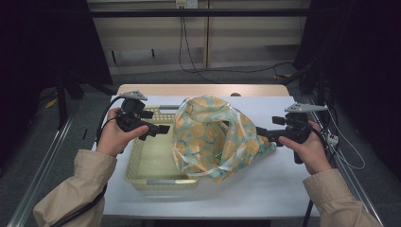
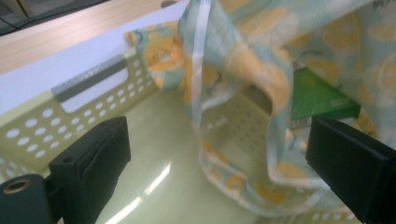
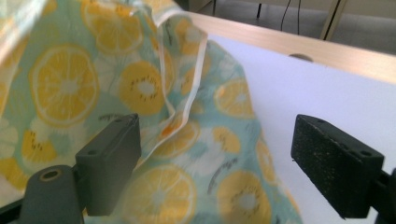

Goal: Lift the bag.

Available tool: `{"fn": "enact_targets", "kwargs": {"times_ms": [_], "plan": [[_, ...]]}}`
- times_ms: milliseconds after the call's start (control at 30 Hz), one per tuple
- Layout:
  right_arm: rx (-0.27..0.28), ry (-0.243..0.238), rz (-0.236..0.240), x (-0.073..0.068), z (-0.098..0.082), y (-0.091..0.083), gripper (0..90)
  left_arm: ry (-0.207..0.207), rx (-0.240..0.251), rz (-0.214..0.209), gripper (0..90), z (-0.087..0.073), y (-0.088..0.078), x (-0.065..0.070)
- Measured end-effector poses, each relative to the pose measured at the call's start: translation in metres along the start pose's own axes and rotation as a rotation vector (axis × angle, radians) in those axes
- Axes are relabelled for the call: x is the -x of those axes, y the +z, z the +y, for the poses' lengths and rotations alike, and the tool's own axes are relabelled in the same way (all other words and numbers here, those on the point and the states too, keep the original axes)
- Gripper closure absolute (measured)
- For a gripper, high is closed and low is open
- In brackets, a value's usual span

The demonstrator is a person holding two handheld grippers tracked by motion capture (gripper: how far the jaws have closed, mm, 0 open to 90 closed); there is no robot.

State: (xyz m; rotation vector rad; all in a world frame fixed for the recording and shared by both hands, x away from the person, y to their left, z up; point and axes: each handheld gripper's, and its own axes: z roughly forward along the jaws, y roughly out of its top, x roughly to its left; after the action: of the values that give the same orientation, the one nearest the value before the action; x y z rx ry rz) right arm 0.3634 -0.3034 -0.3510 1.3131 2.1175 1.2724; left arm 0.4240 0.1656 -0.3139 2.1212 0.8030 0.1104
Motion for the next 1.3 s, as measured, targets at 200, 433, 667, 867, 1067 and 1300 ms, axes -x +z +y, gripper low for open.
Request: {"fn": "enact_targets", "kwargs": {"times_ms": [200, 433, 667, 867, 1067, 1300], "plan": [[-0.016, -0.004, -0.003, 0.000, -0.021, -0.002, 16.4, 0.009, -0.012, -0.001, 6.3, -0.020, -0.006, 0.000], [-0.037, -0.011, -0.012, 0.001, -0.043, -0.007, 16.5, 0.009, -0.025, -0.012, 6.6, -0.048, -0.013, 0.000], [-0.068, -0.029, -0.014, -0.002, -0.061, -0.010, 16.6, -0.027, 0.003, -0.001, 6.6, -0.070, -0.023, -0.006], [-0.075, -0.029, -0.012, -0.003, -0.072, -0.011, 16.6, -0.038, 0.010, -0.005, 6.6, -0.083, -0.030, -0.007], [-0.080, -0.032, -0.008, -0.006, -0.081, -0.013, 16.6, -0.046, 0.035, 0.004, 6.6, -0.093, -0.036, -0.006], [-0.092, -0.045, -0.009, -0.009, -0.091, -0.012, 16.6, -0.039, 0.038, 0.020, 6.6, -0.103, -0.039, -0.003]]}}
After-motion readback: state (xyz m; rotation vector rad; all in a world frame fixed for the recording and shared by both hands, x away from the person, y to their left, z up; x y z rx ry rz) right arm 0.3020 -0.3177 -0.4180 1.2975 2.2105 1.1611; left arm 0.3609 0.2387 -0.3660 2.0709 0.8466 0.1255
